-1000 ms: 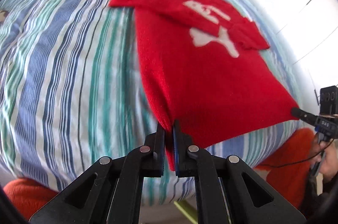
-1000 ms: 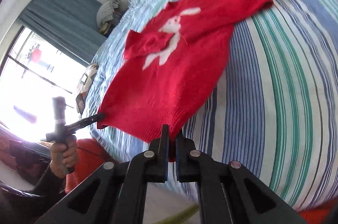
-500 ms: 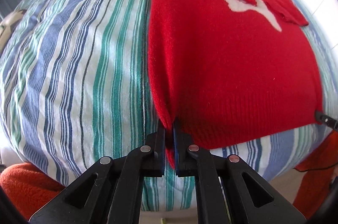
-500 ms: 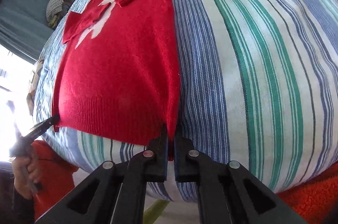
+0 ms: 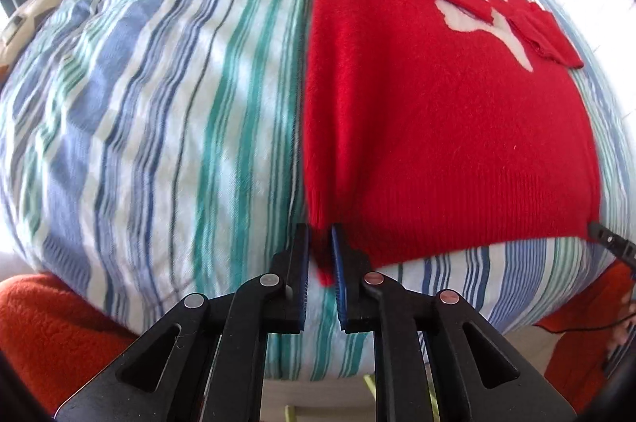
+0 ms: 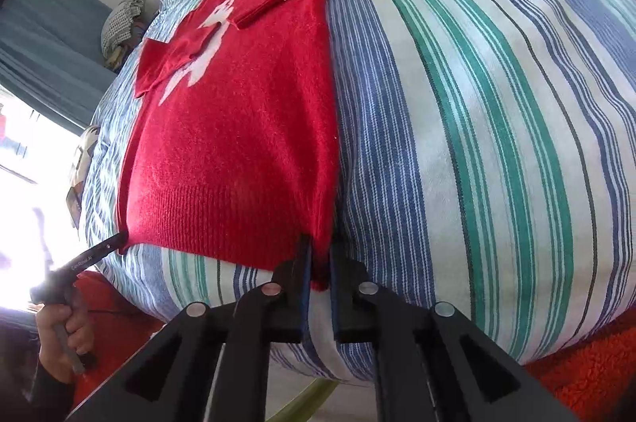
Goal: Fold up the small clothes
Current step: 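Grasp the sweater hem with both grippers and pull it outward to unfold, then open both grippers to release the unfolded sweater hem, then grasp a sleeve cuff with the right gripper, pull it straight, release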
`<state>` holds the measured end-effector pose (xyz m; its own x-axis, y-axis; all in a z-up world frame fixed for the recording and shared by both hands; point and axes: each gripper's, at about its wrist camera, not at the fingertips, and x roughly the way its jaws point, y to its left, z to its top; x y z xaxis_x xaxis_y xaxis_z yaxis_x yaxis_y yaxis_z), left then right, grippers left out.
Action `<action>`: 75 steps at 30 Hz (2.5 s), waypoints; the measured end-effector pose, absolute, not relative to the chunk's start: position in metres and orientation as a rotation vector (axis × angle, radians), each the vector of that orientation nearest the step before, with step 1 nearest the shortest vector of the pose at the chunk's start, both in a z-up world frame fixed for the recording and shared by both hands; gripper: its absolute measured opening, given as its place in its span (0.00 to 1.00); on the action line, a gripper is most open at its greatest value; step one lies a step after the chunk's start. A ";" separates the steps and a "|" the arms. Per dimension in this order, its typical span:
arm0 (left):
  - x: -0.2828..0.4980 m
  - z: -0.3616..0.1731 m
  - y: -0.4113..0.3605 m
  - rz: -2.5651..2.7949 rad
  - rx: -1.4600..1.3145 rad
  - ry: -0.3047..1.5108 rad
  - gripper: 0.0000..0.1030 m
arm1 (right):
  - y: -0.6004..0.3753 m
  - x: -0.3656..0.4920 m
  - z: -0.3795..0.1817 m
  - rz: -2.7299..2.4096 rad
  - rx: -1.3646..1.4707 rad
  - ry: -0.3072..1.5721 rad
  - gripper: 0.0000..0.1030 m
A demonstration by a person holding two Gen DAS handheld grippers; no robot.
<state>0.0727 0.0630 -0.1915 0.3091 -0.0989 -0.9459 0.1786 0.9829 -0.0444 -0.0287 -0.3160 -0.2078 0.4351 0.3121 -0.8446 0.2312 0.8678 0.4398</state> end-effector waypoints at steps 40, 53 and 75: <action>0.049 -0.158 0.125 0.110 -0.059 1.031 0.77 | -0.217 0.165 -0.144 0.271 -0.273 1.032 0.54; 0.058 -0.174 0.119 0.129 -0.055 1.095 0.77 | -0.491 0.100 -0.095 -0.313 0.329 0.801 0.06; 0.057 -0.180 0.109 0.171 0.041 1.129 0.77 | -0.631 0.002 -0.180 -0.592 0.696 0.855 0.06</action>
